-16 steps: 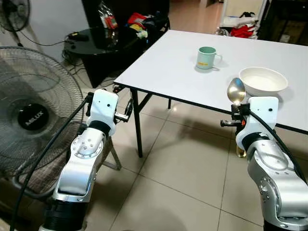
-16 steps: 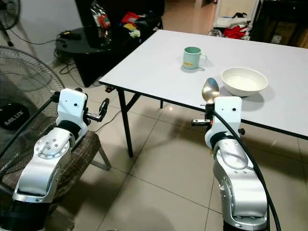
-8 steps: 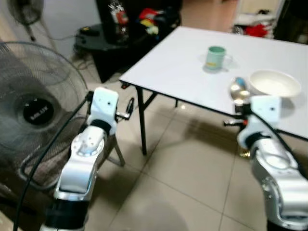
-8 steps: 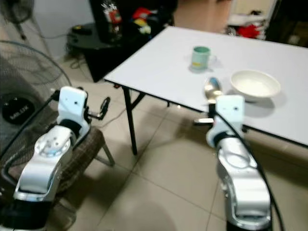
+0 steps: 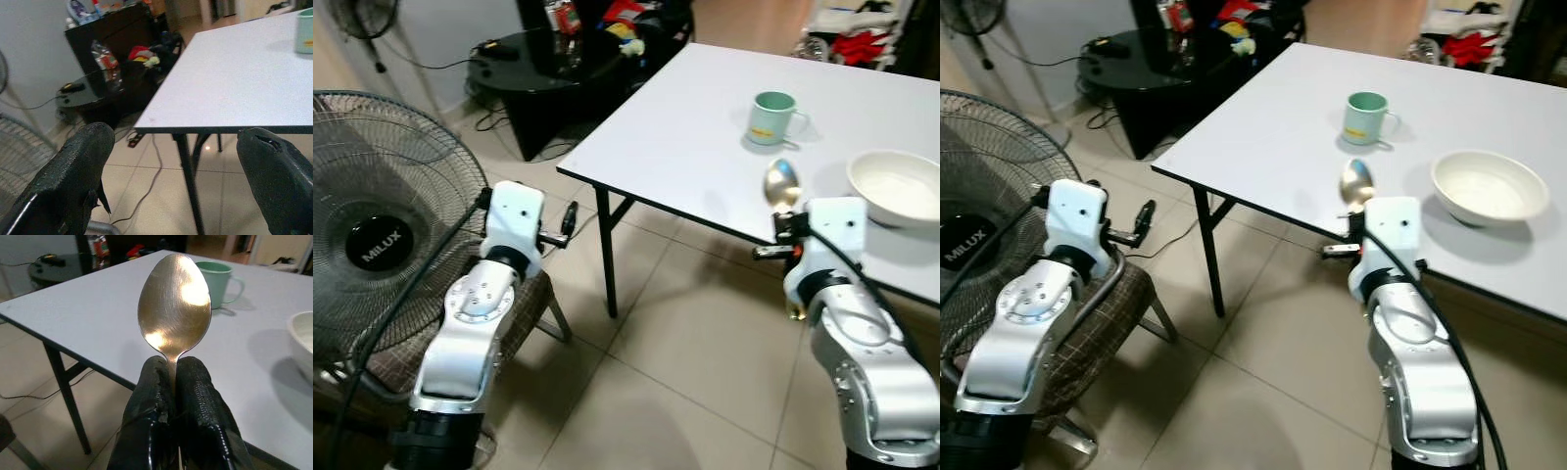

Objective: Setting the table

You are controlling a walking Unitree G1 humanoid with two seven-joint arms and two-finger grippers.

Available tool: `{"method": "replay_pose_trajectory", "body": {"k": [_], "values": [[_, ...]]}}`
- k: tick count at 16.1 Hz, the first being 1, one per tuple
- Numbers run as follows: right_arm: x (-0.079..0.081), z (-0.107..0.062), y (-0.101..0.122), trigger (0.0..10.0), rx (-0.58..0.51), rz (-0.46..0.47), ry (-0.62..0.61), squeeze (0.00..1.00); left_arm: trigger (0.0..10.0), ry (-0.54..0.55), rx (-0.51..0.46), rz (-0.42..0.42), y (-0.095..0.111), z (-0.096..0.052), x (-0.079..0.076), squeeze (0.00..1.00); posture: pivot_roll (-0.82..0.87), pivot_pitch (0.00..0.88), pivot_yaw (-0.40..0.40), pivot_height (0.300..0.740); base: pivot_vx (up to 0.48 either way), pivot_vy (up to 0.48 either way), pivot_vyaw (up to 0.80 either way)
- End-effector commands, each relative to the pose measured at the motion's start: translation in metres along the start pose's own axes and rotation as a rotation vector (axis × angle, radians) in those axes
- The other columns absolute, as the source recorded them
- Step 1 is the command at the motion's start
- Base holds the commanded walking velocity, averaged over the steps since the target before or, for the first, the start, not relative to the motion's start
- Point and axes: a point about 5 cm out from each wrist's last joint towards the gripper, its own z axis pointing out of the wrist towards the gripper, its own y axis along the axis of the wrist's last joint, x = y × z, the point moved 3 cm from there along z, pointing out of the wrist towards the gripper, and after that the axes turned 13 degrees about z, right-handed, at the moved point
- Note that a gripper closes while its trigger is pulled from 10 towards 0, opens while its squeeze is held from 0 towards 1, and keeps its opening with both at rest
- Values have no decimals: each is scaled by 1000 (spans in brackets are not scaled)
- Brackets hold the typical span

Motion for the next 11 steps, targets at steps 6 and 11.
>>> {"method": "replay_pose_trajectory", "body": {"k": [6, 11], "values": [[-2, 3, -3, 10000, 2, 18, 16, 0, 10000, 27, 2, 2, 1, -3, 8, 0, 51, 0, 64, 740, 301, 0, 0], [3, 8, -6, 10000, 25, 73, 44, 0, 10000, 39, -2, 9, 1, -2, 13, 0, 70, 0, 50, 740, 303, 0, 0]]}}
